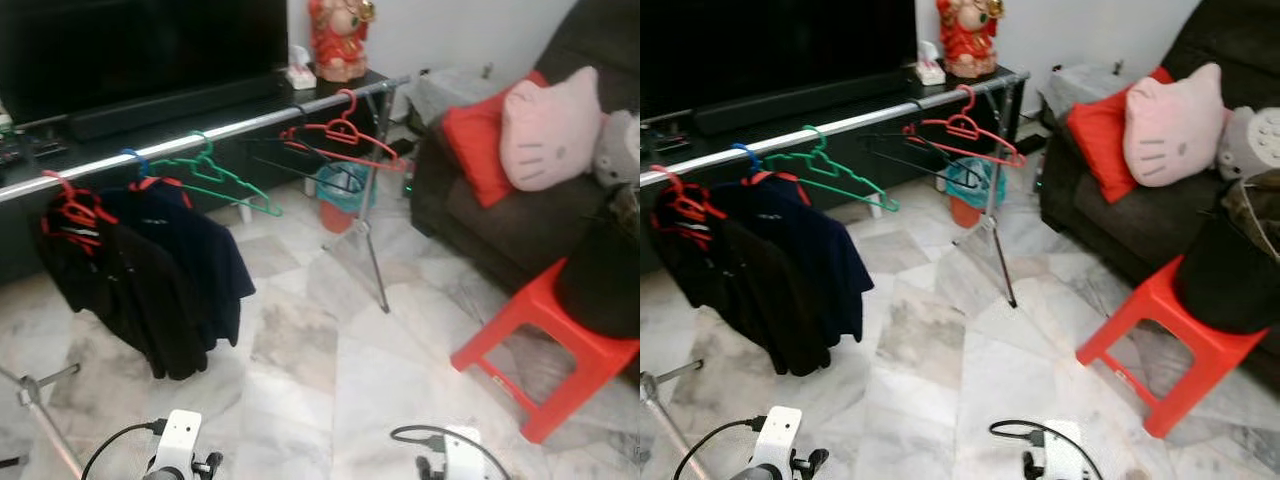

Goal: Hang hanger

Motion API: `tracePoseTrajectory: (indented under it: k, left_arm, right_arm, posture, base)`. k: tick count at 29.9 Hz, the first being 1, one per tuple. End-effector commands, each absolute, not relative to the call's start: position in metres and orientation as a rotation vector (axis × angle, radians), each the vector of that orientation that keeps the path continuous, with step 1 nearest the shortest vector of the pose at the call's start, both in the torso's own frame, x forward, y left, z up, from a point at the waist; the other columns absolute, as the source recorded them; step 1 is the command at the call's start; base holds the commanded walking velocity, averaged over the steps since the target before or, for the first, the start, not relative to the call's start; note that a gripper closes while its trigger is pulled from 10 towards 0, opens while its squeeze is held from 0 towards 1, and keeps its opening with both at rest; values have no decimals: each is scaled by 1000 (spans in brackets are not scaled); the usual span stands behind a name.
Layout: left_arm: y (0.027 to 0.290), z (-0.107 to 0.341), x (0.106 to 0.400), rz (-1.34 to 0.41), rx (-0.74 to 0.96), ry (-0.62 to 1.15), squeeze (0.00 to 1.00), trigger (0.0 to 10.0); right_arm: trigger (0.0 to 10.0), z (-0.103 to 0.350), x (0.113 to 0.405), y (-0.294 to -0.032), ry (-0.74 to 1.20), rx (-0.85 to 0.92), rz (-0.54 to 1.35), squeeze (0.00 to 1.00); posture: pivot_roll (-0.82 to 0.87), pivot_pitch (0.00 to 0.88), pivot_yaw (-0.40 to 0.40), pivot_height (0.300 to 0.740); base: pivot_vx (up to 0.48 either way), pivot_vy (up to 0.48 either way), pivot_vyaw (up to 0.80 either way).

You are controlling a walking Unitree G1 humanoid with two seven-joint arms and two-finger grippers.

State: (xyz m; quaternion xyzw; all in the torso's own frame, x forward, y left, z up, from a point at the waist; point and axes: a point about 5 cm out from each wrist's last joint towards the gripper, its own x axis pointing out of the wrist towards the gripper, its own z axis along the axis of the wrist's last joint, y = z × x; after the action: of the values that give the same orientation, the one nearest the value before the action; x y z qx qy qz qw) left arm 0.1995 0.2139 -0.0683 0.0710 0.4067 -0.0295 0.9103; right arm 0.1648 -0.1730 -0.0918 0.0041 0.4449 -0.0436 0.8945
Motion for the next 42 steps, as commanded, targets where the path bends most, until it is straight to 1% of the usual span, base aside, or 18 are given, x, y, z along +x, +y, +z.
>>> tracePoseTrajectory:
  k: [1, 6, 8, 12, 15, 20, 22, 25, 26, 28, 29, 30, 31, 32, 34, 37, 39, 42]
  left_arm:
    - [216, -70, 196, -63, 155, 849, 0, 10000]
    - [215, -70, 196, -70, 165, 850, 0, 10000]
    - [215, -69, 197, -78, 183, 844, 0, 10000]
    - [215, -69, 197, -78, 193, 844, 0, 10000]
    - [215, -70, 196, -65, 179, 847, 0, 10000]
    - [216, -70, 196, -66, 179, 849, 0, 10000]
    - [216, -70, 196, -64, 178, 849, 0, 10000]
    - [216, -70, 196, -62, 177, 849, 0, 10000]
    - [216, -70, 196, -61, 176, 848, 0, 10000]
    - [216, -70, 196, -61, 175, 848, 0, 10000]
    - [216, -70, 196, -60, 176, 849, 0, 10000]
    - [216, -70, 195, -60, 174, 850, 0, 10000]
    - [216, -70, 195, -60, 174, 850, 0, 10000]
    - [216, -70, 195, -58, 173, 848, 0, 10000]
    - [216, -70, 196, -56, 170, 845, 0, 10000]
    - [216, -69, 196, -55, 165, 839, 0, 10000]
    - [215, -69, 198, -54, 156, 831, 0, 10000]
    - [215, -68, 198, -52, 150, 827, 0, 10000]
  right_arm:
    - [10000, -92, 164, -172, 932, -5, -91, 0]
    - [10000, -93, 163, -173, 934, -7, -95, 0]
    - [10000, -92, 163, -181, 934, -11, -104, 0]
    - [10000, -91, 159, -199, 933, -17, -123, 0]
    - [10000, -89, 149, -226, 936, -25, -151, 0]
    - [10000, -89, 144, -236, 939, -28, -161, 0]
    - [10000, -87, 148, -236, 937, -31, -161, 0]
    - [10000, -86, 155, -231, 933, -36, -156, 0]
    - [10000, -86, 159, -226, 931, -40, -150, 0]
    - [10000, -86, 161, -223, 931, -41, -148, 0]
    - [10000, -86, 163, -218, 930, -41, -143, 0]
    - [10000, -87, 167, -204, 927, -40, -128, 0]
    - [10000, -87, 167, -204, 927, -40, -128, 0]
    - [10000, -89, 167, -193, 928, -38, -114, 0]
    - [10000, -90, 167, -184, 929, -37, -105, 0]
    - [10000, -91, 168, -171, 921, -43, -86, 0]
    - [10000, -90, 171, -167, 913, -43, -84, 0]
    - [10000, -89, 172, -167, 907, -41, -87, 0]
  posture:
    - [108, 0, -28, 740]
    - [108, 0, -28, 740]
    - [108, 0, -28, 740]
    - [106, 0, -27, 740]
    - [107, 0, -27, 740]
    - [107, 0, -27, 740]
    - [107, 0, -27, 740]
    - [107, 0, -29, 740]
    - [105, 0, -29, 740]
    - [105, 0, -29, 740]
    - [105, 0, -29, 740]
    - [105, 0, -29, 740]
    - [105, 0, -29, 740]
    - [101, 0, -28, 740]
    - [101, 0, -28, 740]
    - [102, 0, -28, 740]
    - [101, 0, -29, 740]
    - [101, 0, -29, 740]
  base:
    - [0, 0, -638]
    - [0, 0, -634]
    - [0, 0, -638]
    - [0, -409, -636]
    - [0, -180, -635]
    - [0, 0, -631]
    - [0, 0, -628]
    - [0, 0, -625]
    - [0, 0, -625]
    - [0, 0, -625]
    - [0, 0, -625]
    - [0, 0, -625]
    - [0, 0, -625]
    - [0, 0, -625]
    - [0, 0, -578]
    - [0, 0, 0]
    - [0, 0, 0]
    - [0, 0, 0]
